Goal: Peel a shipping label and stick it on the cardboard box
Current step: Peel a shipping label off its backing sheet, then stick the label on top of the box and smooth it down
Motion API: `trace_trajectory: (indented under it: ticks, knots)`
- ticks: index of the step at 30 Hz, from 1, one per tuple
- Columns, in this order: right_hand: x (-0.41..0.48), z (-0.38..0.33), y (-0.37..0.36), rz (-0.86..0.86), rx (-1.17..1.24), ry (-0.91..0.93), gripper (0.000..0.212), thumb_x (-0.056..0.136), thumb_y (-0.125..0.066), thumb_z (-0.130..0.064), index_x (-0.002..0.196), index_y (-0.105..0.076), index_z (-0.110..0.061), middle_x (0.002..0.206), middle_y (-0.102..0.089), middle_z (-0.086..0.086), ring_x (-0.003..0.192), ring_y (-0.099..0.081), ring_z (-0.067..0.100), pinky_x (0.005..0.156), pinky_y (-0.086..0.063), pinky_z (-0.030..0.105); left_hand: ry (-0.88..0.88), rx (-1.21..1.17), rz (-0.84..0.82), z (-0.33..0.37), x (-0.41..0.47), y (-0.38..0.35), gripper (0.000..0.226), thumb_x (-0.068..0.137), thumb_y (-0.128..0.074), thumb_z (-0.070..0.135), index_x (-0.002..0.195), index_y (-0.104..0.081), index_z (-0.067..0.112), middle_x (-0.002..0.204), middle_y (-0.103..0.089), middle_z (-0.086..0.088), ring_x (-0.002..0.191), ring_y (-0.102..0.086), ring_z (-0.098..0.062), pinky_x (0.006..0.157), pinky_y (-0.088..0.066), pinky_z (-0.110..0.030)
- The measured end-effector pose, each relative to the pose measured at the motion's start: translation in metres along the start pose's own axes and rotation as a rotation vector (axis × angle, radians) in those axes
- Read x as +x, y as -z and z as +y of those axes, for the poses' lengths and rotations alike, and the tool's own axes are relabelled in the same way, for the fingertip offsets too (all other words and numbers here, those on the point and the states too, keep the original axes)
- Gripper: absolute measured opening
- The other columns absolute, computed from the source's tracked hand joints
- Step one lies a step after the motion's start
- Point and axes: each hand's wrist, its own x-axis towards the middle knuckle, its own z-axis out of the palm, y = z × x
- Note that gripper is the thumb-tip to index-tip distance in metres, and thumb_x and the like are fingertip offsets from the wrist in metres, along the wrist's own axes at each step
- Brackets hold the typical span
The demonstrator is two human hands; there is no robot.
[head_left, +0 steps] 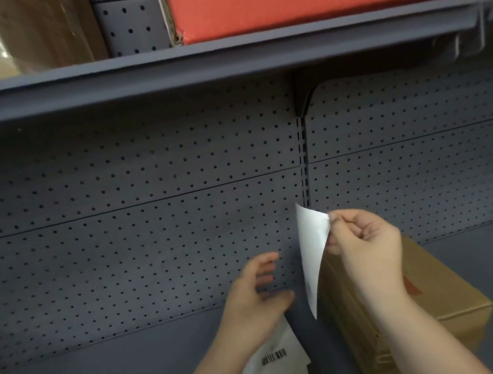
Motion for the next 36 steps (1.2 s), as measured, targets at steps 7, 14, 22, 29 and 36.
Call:
trace_trajectory:
  ticks: [7, 14, 22, 29, 36]
  knots:
    - [0.005, -0.007, -0.015, -0.029, 0.155, -0.069, 0.010, 0.089, -0.063, -0.011, 0.096, -0.070, -0.010, 0.072, -0.075, 0.009, 0.071, -0.074, 0.024, 0.065, -0.060, 0.030, -0.125, -0.089, 0.041, 0.027, 0.017, -0.037, 0.046, 0.078, -0.072, 0.014, 0.116, -0.053, 0.034, 0.104, -0.068, 0.008, 0.098, -0.062, -0.006, 0.084, -0.053, -0.026]
    - [0.033, -0.014, 0.022, -0.152, 0.187, -0.030, 0.014, 0.090, -0.062, -0.010, 0.104, -0.066, -0.007, 0.083, -0.076, 0.013, 0.083, -0.073, 0.023, 0.072, -0.059, 0.031, -0.050, -0.316, 0.149, 0.049, 0.024, -0.066, 0.035, 0.088, -0.057, -0.003, 0.112, -0.060, 0.023, 0.102, -0.073, 0.007, 0.089, -0.068, -0.002, 0.071, -0.054, -0.017]
    - [0.094, 0.000, 0.093, -0.191, -0.125, 0.084, 0.019, 0.083, -0.070, -0.008, 0.098, -0.067, -0.018, 0.091, -0.071, 0.000, 0.077, -0.063, 0.005, 0.068, -0.046, 0.011, 0.164, -0.530, 0.141, 0.070, 0.038, -0.108, 0.028, 0.086, -0.061, 0.004, 0.107, -0.066, 0.023, 0.102, -0.076, 0.007, 0.089, -0.072, -0.014, 0.071, -0.053, -0.029]
    - [0.116, 0.023, 0.129, -0.346, -0.188, -0.111, 0.028, 0.076, -0.077, -0.020, 0.101, -0.066, -0.026, 0.096, -0.072, -0.002, 0.086, -0.067, 0.014, 0.079, -0.050, 0.029, 0.240, -0.552, 0.159, 0.077, 0.047, -0.141, 0.028, 0.086, -0.060, 0.007, 0.109, -0.066, 0.021, 0.105, -0.075, 0.000, 0.097, -0.070, -0.023, 0.090, -0.052, -0.047]
    - [0.123, 0.033, 0.142, -0.435, -0.215, -0.261, 0.024, 0.077, -0.077, -0.025, 0.098, -0.065, -0.028, 0.081, -0.075, -0.004, 0.086, -0.069, 0.015, 0.083, -0.050, 0.033, 0.264, -0.555, 0.180, 0.081, 0.043, -0.156, 0.025, 0.087, -0.059, 0.004, 0.104, -0.069, 0.020, 0.097, -0.077, 0.000, 0.091, -0.072, -0.023, 0.079, -0.056, -0.041]
